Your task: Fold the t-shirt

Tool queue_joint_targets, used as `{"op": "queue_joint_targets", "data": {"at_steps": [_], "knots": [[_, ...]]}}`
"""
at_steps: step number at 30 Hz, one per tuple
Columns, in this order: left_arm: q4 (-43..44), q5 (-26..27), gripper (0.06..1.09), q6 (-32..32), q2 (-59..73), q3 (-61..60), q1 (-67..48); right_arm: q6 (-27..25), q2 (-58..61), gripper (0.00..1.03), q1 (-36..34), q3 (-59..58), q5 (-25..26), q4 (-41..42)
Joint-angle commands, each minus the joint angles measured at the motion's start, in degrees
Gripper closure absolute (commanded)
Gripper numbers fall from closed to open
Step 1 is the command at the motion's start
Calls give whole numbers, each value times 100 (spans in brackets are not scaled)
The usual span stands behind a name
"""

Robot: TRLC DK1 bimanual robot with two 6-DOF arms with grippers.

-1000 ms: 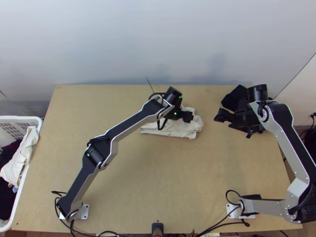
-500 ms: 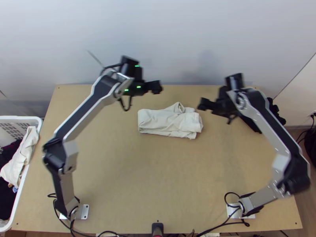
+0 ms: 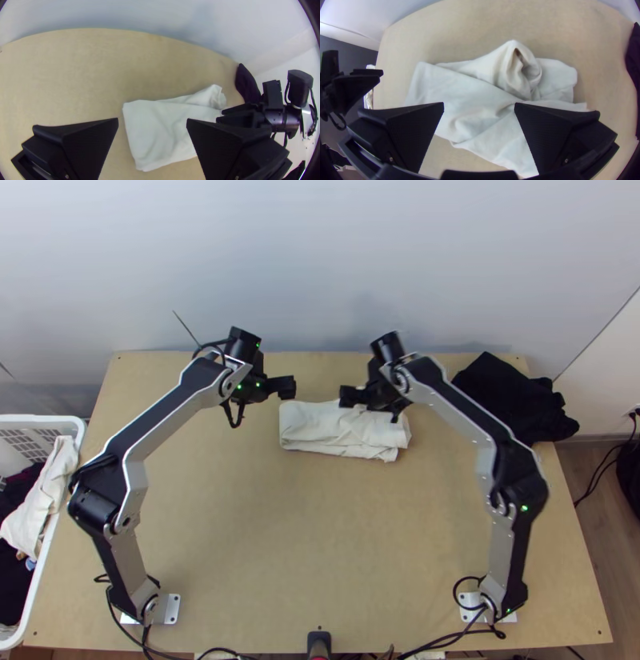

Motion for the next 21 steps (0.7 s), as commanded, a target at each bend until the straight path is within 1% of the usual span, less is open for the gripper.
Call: {"op": "queue_joint_targets", "data": {"at_steps": [1,5,12,15,17,19,21], "knots": [[77,-86,10,9,455,133,22,-36,416,4,130,-314,24,-38],[24,-86,10,-17,842,651,-13,-27,266,4,-81,-639,15,59],[-248,-86,10,-17,1413,1513,-312,-10,372,4,-178,-525,15,77],[-389,-86,10,-26,1431,1688,-339,-27,55,4,-231,-384,24,68],[-538,-86,10,-26,1325,1688,-321,-168,-296,4,-213,-332,270,68],[-802,-86,10,-17,1167,1671,-251,-273,-604,4,-169,-305,393,77],[-899,-86,10,-9,912,1513,-154,-493,-815,4,-37,-270,780,77]]}}
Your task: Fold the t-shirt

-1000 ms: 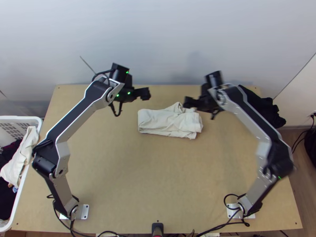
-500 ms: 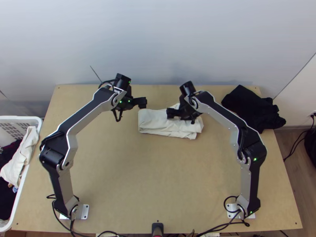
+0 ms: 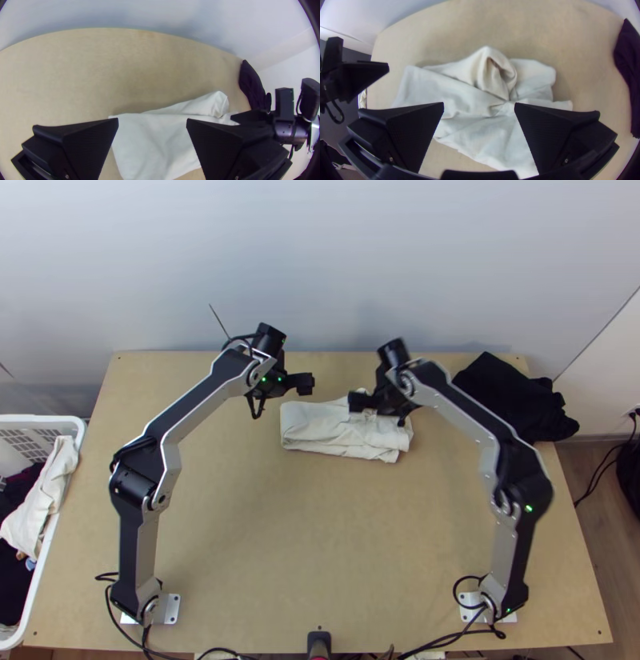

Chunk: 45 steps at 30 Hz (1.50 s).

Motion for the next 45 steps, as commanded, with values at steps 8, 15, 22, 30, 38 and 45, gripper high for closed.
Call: {"op": "queue_joint_targets", "data": {"at_steps": [8,15,22,30,38,45], "knots": [[-394,-3,10,-20,-1639,-1004,473,-1709,-1106,5,955,-705,1139,99],[-385,-3,10,-20,-2544,-1839,816,-3054,-1211,4,1799,-1285,1553,196],[-385,-30,10,-29,-3177,-2542,1071,-3994,-1185,5,2132,-1874,2124,1013],[-394,-74,10,-2,-3555,-2991,1202,-4706,-956,5,2132,-2287,2581,1962],[-394,-91,10,24,-3608,-3052,1264,-4891,-781,5,2124,-2577,2625,2481],[-385,-100,10,42,-3678,-3201,1264,-5058,-508,4,1992,-2507,2880,3122]]}}
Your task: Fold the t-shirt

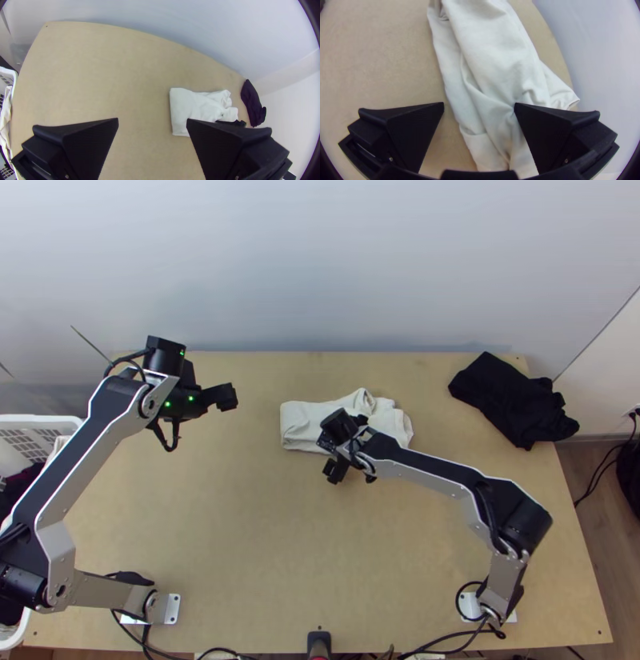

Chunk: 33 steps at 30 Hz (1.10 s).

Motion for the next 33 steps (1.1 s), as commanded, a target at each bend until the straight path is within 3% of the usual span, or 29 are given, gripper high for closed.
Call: {"op": "queue_joint_targets", "data": {"at_steps": [1,9,11,12,13,15,18,22,33], "knots": [[7,-10,10,29,-107,-166,29,-182,242,4,-124,16,161,563],[24,-10,10,73,-212,-333,99,-173,602,5,-150,262,205,598],[24,-10,10,81,-230,-341,108,-146,655,10,-150,315,205,598],[24,-10,10,81,-230,-341,126,-138,672,20,-150,350,205,607],[24,-10,10,81,-238,-341,143,-129,672,41,-150,367,205,607],[24,-10,10,81,-247,-350,152,-164,681,94,-150,429,213,668],[24,-10,10,90,-274,-377,152,-111,655,100,-159,429,275,660],[33,-10,10,90,-274,-368,152,214,549,100,-168,394,574,660],[33,-10,10,73,-370,-298,143,1734,-409,100,-282,1026,644,-140]]}}
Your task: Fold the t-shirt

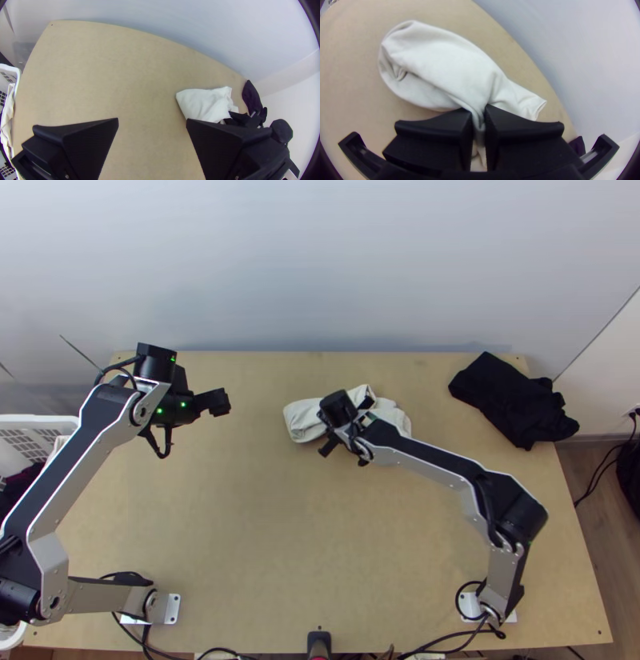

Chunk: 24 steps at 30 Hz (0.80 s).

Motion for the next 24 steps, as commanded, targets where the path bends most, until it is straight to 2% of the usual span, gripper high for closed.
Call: {"op": "queue_joint_targets", "data": {"at_steps": [1,12,19,24], "knots": [[-4,3,10,-19,-64,52,-1,819,-599,100,-112,356,45,-477],[-92,-41,10,-28,-302,-36,17,1892,-1768,100,-982,303,36,-1268],[-154,-68,10,-10,-390,-80,17,1935,-2550,100,-1949,259,-25,-1629],[-162,-85,10,-10,-407,-80,25,1944,-3043,100,-2863,197,-289,-1857]]}}
